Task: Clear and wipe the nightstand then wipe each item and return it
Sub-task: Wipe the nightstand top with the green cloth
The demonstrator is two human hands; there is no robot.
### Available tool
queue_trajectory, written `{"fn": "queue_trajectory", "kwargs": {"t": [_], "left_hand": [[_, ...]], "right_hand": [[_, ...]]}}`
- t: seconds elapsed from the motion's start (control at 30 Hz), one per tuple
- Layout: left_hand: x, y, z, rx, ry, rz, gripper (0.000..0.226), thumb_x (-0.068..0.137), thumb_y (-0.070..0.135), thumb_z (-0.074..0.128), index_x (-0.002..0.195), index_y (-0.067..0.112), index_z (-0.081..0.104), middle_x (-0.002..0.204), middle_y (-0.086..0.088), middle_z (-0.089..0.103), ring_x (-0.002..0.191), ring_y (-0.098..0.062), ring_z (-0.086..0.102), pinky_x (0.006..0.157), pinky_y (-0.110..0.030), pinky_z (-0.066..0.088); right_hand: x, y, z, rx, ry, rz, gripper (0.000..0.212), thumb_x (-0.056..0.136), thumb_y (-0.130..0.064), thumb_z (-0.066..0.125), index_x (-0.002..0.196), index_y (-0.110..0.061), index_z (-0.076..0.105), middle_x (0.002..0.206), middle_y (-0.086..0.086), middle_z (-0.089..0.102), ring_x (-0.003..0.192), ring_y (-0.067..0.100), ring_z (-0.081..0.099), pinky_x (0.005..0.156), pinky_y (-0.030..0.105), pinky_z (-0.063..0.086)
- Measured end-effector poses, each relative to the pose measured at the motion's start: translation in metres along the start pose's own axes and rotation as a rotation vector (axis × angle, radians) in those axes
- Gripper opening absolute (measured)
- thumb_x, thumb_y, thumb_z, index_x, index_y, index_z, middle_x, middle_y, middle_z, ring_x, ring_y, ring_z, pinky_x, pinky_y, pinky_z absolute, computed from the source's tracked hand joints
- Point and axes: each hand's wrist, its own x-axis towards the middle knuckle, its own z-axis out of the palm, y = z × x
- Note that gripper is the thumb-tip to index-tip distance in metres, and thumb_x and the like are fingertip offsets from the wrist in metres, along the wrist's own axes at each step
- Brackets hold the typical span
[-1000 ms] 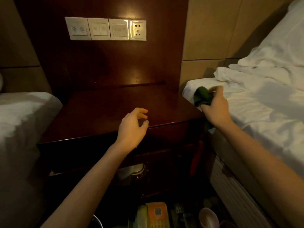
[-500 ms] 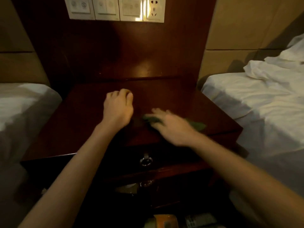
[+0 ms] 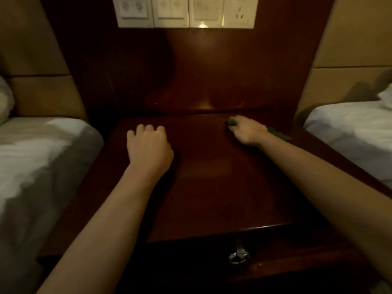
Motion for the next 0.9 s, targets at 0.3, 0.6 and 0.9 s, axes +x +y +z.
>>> {"fn": "queue_trajectory", "kwargs": {"t": [0.3, 0.6, 0.9], "left_hand": [[-0.009, 0.003, 0.007, -0.129, 0.068, 0.091, 0.030, 0.093, 0.015, 0.044, 0.117, 0.007, 0.060, 0.115, -0.016, 0.059, 0.112, -0.033, 0.050, 0.094, -0.046, 0.038], [-0.023, 0.008, 0.001, -0.340, 0.090, 0.124, 0.031, 0.096, 0.015, 0.040, 0.119, 0.009, 0.060, 0.118, -0.016, 0.059, 0.114, -0.035, 0.048, 0.095, -0.045, 0.037], [-0.031, -0.063, -0.002, -0.341, 0.103, 0.104, 0.029, 0.095, 0.016, 0.047, 0.122, 0.009, 0.057, 0.118, -0.018, 0.057, 0.112, -0.036, 0.046, 0.091, -0.048, 0.040]], "right_hand": [[-0.131, 0.093, -0.024, 0.214, -0.019, -0.139, 0.038, 0.101, -0.020, 0.040, 0.135, -0.037, 0.038, 0.153, 0.000, 0.030, 0.142, 0.015, 0.021, 0.112, 0.022, 0.011], [-0.227, -0.062, 0.027, 0.073, 0.069, -0.342, 0.049, 0.100, -0.027, 0.039, 0.148, -0.023, 0.027, 0.157, -0.005, 0.018, 0.144, 0.009, 0.012, 0.114, 0.023, 0.003], [-0.221, 0.099, -0.029, 0.119, 0.119, 0.200, 0.030, 0.100, -0.019, 0.039, 0.123, -0.007, 0.054, 0.132, 0.018, 0.053, 0.115, 0.033, 0.052, 0.096, 0.037, 0.038]]}}
